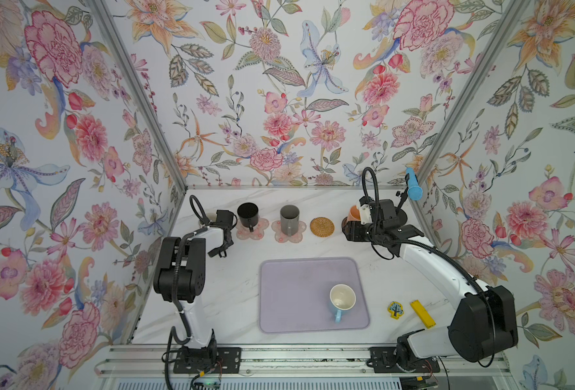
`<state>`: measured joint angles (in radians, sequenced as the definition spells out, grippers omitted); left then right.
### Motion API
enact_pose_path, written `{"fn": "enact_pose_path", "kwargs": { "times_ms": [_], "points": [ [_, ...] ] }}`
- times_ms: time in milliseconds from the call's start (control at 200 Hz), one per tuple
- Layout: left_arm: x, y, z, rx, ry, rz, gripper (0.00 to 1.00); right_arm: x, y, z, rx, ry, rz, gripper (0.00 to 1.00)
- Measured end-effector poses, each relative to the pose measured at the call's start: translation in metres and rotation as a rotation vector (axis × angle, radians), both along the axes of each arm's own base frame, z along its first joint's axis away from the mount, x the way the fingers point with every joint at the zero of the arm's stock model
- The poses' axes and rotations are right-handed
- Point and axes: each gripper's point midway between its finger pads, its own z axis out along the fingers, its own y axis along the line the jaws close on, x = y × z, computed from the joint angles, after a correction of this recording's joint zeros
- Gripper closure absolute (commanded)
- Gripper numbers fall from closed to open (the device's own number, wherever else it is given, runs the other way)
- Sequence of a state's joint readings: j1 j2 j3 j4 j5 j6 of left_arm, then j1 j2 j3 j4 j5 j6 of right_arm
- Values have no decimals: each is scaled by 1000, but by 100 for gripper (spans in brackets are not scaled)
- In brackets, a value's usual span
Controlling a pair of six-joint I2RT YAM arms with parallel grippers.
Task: Place cups on coasters
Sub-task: Move the coaster to the top-left of the table.
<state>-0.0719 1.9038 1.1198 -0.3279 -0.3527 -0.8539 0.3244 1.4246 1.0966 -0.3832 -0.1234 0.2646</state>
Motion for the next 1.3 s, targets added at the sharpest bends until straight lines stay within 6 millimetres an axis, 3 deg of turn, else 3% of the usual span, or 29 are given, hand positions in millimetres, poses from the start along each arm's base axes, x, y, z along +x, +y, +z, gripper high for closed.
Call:
{"fn": "enact_pose_path", "kwargs": {
  "times_ms": [1046,1296],
  "points": [
    [46,9,2,73,-31,32,100,-4,-6,-15,5,29,-6,36],
    [46,8,2,74,-31,29,100,-4,-6,-15,6,28,-5,36]
  ]
}}
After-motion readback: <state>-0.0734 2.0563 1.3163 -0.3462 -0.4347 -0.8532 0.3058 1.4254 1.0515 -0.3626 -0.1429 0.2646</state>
